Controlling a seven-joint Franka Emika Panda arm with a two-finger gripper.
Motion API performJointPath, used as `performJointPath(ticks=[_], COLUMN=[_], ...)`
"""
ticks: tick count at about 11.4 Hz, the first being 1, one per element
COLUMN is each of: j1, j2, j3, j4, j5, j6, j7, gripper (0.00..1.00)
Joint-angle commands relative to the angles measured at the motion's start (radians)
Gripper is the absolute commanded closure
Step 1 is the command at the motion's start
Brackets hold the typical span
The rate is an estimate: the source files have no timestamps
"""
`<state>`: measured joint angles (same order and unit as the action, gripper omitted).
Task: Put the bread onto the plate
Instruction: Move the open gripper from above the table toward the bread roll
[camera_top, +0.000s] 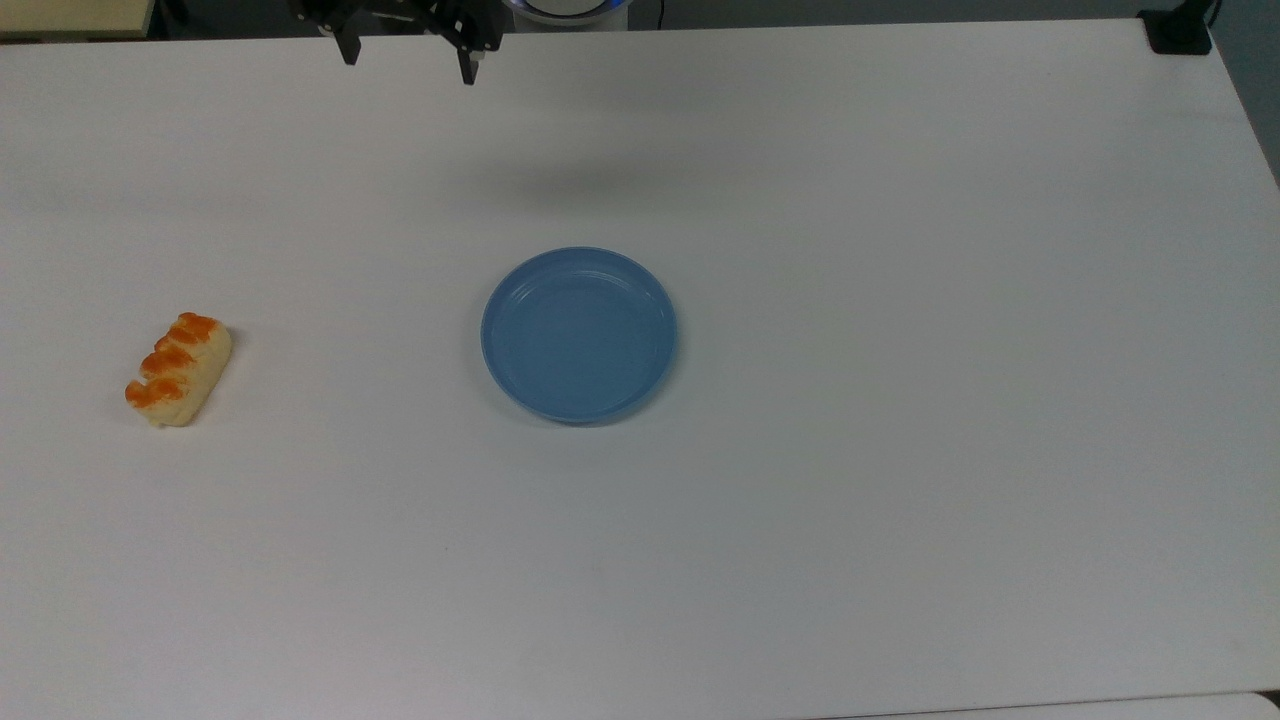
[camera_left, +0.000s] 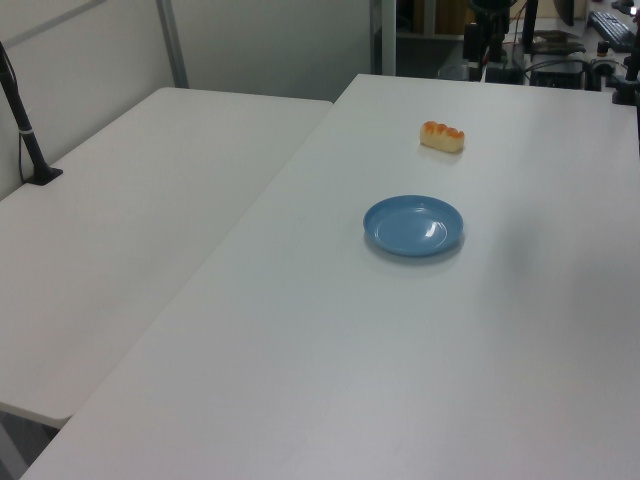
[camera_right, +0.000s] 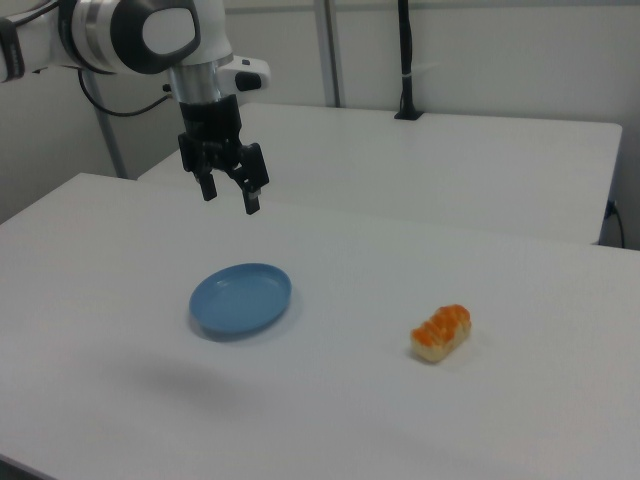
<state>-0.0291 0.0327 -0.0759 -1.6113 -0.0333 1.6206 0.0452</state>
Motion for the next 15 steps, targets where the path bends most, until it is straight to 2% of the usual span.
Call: performJointPath(ticks=[1,10,13,15], j1=[0.053,0.052,0.048,0.038], j2=[-0.008,0.012,0.100,0.174], j3=[-0.016,-0.024,-0.080,-0.139], j4=[-0.041,-0.042,-0.033,-0.033], j5=[-0.019,-0.013,-0.008,-0.007], j6=[0.011,0.079,0.221,0.379], j7=[-0.004,-0.005,-0.074,-0.113], gripper=[0.00,0.00,0.00,0.00])
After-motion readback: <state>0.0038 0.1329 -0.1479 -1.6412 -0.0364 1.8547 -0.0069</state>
